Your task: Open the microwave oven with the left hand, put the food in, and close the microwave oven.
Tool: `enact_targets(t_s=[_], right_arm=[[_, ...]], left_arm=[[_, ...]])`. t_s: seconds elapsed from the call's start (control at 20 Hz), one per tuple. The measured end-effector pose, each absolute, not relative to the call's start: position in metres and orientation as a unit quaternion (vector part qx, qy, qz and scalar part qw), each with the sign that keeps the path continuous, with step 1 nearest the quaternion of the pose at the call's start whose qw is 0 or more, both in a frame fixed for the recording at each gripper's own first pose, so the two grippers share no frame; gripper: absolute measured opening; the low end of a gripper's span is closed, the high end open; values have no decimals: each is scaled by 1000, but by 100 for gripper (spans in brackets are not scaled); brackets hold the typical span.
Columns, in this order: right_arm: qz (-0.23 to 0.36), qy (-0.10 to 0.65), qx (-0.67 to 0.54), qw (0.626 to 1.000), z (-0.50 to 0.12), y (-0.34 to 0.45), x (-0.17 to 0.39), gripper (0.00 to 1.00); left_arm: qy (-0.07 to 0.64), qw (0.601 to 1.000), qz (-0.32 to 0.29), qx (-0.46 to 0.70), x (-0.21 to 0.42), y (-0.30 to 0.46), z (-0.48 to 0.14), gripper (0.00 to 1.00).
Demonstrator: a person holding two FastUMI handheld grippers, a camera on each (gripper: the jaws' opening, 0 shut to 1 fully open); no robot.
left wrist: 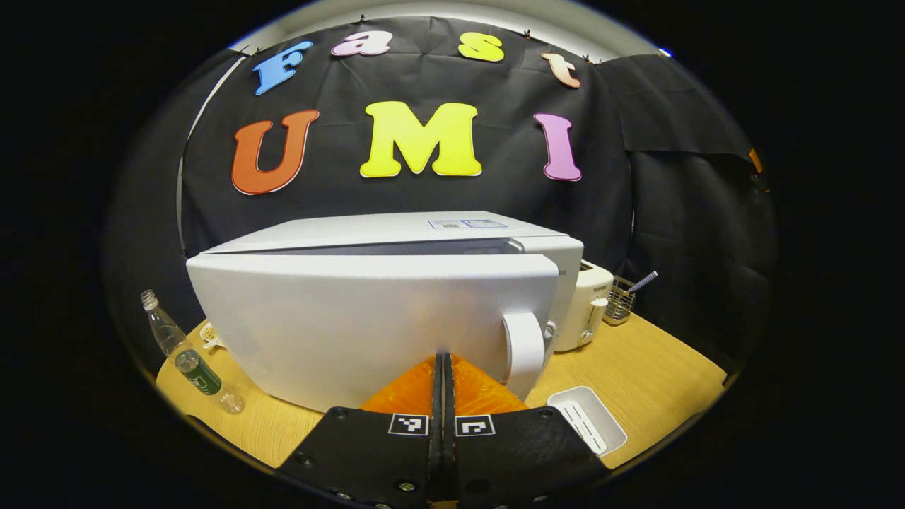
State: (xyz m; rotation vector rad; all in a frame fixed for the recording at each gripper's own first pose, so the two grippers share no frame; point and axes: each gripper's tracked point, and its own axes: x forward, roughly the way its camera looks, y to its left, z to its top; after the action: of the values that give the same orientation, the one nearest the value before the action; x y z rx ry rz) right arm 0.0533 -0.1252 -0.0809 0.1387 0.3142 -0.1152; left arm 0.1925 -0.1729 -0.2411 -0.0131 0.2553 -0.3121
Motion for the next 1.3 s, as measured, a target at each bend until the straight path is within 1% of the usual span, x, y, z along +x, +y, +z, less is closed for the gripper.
enact_targets(t_s=[0.3, 0.6, 0.65, 0.7, 0.95, 1.0, 1.05, 1.1, 1.15, 1.2, 1.25, 1.3], right_arm=[[-51, 162, 68, 983, -83, -128, 72, 100], [-36, 168, 69, 983, -83, -123, 88, 100], [-33, 171, 70, 982, -85, -121, 90, 100], [-29, 173, 69, 982, -85, -118, 91, 100], [-7, 170, 54, 984, -82, -104, 108, 100], [0, 170, 52, 984, -80, -99, 111, 91], [8, 168, 47, 985, -78, -93, 115, 100], [17, 164, 44, 985, -75, -89, 117, 91], [23, 162, 41, 986, -72, -85, 118, 100], [28, 158, 40, 986, -70, -83, 118, 91], [34, 155, 38, 987, -68, -81, 120, 91], [36, 150, 33, 988, -67, -80, 119, 100]], left_arm=[[126, 983, -135, -13, 220, -181, -242, 0], [108, 984, -139, -7, 228, -182, -242, 0], [127, 983, -135, -14, 230, -182, -248, 0], [117, 984, -131, -19, 229, -183, -242, 0], [121, 986, -112, -22, 227, -172, -238, 0], [126, 985, -113, -34, 223, -171, -237, 0], [127, 985, -107, -36, 216, -168, -236, 0], [124, 987, -99, -31, 212, -162, -233, 0], [120, 989, -88, -24, 208, -155, -231, 0], [115, 990, -80, -21, 202, -148, -227, 0], [121, 989, -80, -21, 197, -148, -229, 0], [119, 990, -76, -18, 195, -147, -236, 48]])
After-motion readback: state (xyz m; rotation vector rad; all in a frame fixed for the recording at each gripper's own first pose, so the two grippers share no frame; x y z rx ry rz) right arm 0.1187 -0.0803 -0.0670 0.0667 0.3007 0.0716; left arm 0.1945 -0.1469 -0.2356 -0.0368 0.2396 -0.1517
